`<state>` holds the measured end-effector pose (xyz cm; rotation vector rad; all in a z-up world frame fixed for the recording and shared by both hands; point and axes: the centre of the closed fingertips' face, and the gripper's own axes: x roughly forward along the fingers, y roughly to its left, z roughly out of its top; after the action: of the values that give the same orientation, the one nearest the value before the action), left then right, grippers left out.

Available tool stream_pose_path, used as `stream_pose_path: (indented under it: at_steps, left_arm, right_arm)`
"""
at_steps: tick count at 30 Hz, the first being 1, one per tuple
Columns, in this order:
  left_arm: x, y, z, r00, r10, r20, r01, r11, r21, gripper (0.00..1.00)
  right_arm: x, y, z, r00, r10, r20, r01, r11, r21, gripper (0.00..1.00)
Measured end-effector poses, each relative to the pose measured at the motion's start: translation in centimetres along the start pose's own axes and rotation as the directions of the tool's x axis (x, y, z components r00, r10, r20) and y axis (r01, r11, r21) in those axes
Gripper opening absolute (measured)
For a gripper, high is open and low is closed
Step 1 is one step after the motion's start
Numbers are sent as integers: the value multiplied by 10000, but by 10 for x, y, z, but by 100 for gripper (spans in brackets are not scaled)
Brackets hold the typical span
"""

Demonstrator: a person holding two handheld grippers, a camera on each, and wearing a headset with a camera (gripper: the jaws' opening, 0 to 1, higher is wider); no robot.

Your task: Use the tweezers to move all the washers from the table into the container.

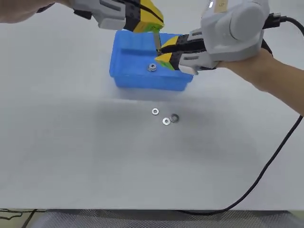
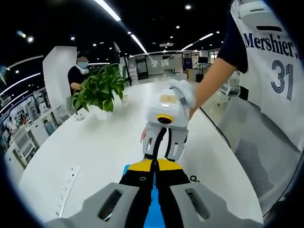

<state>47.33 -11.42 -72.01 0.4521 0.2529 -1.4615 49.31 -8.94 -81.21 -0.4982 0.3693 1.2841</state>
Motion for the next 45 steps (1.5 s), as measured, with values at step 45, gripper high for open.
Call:
stream_pose_path:
  at_steps: [45]
  left_arm:
    - [26, -110, -11, 9972, -753, -28, 749, 9942, -767, 5]
  right_arm:
    - [-34, 116, -29, 9868, 1565, -426, -1559, 9876, 174, 12]
